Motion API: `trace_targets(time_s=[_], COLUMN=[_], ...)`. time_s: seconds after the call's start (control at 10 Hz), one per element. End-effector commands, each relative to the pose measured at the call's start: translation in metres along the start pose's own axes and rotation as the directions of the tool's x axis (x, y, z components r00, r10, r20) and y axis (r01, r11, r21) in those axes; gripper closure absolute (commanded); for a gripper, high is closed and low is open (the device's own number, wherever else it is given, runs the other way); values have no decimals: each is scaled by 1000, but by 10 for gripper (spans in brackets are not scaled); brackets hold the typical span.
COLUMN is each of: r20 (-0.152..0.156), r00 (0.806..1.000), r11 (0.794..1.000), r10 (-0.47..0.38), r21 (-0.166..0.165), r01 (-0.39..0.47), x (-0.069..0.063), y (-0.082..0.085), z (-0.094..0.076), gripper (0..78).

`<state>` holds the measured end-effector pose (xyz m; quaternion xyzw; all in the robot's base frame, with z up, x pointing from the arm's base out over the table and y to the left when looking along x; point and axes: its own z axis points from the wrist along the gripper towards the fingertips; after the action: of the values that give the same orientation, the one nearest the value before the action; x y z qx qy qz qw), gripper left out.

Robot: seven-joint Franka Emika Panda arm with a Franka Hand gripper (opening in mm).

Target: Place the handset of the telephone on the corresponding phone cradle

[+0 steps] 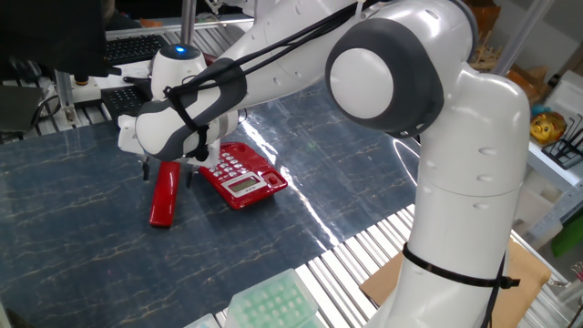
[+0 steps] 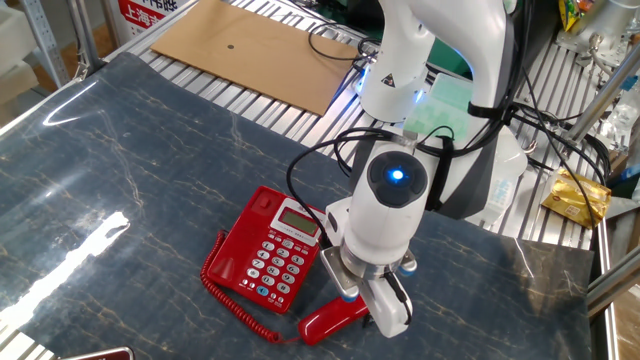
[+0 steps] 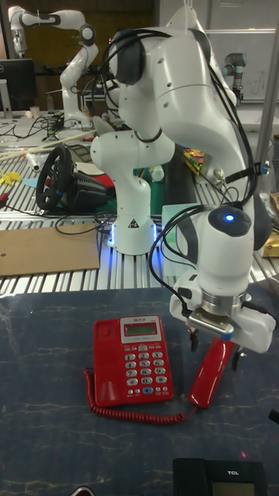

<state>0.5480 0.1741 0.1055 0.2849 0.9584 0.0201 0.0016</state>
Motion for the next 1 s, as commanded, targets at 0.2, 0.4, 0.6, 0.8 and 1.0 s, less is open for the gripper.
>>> trace_targets(time_s=[0.2,0.4,0.6,0.8,1.0], r20=[12,15,24,29,30], r00=[1000,1000,1000,1000,1000], r11=[1000,1000,1000,1000,1000], r10=[10,8,10,9,5], r21=[-16,-18,-23,-24,-21], r01=[-10,-8,-10,-9,-4], x=[0,0,1,1,1], y=[3,3,4,4,4], z=[13,16,23,26,27], gripper=[1,1,1,1,1])
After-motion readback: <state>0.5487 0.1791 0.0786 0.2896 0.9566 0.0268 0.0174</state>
